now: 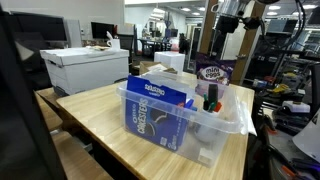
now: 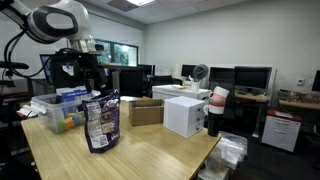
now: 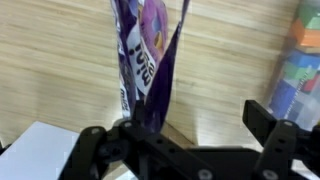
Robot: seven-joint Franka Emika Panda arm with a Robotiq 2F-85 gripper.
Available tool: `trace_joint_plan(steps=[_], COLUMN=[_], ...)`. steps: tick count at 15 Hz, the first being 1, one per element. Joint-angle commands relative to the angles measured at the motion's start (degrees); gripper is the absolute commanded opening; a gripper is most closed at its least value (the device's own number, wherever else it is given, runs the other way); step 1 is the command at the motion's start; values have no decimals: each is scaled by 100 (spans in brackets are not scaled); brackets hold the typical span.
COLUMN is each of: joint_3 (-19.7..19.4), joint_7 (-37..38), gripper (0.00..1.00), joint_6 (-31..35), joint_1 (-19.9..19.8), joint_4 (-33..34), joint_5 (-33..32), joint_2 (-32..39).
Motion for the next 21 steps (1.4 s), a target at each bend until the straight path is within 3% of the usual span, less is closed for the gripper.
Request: trace_joint_plan(steps=[1,6,9,15,21], joint_3=[231,682,1023,1734,2012], joint_7=[148,280,643,1955,2822], gripper=[100,100,100,100,100], joint_6=[-485,-417,-233,290,384], joint_1=[345,929,1063,1008,1000], joint_4=[474,808,756,719,897], joint_5=[363,687,627,337,206], joint_2=[-137,28,149,593,1116])
